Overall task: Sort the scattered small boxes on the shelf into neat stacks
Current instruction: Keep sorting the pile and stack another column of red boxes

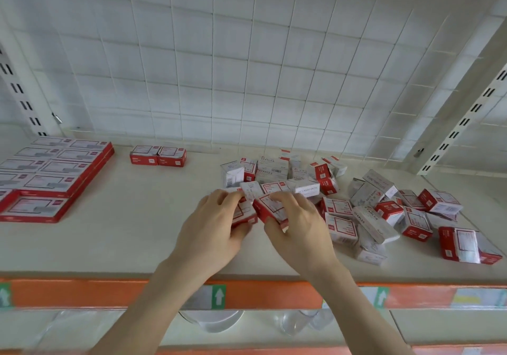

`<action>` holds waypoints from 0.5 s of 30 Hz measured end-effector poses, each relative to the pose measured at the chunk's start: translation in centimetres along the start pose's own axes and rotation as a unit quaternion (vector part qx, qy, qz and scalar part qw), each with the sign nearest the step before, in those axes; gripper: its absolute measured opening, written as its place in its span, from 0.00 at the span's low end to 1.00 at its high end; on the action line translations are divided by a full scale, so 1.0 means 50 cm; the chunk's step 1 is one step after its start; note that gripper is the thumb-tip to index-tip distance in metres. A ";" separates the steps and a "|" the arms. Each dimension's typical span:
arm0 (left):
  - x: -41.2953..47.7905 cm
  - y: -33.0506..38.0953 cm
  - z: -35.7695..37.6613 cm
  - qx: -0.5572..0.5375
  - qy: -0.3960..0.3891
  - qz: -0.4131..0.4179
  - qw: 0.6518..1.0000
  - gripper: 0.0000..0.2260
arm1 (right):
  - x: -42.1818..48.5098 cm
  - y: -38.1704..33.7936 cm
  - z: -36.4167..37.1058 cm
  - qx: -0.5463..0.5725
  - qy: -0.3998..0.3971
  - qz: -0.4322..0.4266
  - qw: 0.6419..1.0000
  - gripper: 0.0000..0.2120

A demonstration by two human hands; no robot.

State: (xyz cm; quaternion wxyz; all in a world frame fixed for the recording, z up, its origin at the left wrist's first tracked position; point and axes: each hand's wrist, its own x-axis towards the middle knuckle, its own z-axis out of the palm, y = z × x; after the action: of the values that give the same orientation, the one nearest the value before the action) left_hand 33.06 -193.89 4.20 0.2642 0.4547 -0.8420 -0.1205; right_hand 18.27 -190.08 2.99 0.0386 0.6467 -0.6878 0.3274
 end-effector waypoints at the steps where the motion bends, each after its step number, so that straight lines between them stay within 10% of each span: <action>1: -0.004 -0.010 -0.008 -0.006 0.010 -0.008 1.000 0.22 | 0.005 -0.014 0.007 0.009 0.003 -0.008 1.000 0.22; 15: -0.033 -0.210 -0.112 0.040 -0.054 -0.130 0.989 0.23 | 0.033 -0.203 0.141 -0.029 0.015 -0.077 0.996 0.16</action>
State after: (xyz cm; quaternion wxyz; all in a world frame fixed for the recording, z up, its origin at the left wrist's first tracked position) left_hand 44.27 -198.18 3.66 0.1820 0.5635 -0.7927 -0.1446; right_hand 29.92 -194.54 2.32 0.0928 0.6918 -0.6443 0.3126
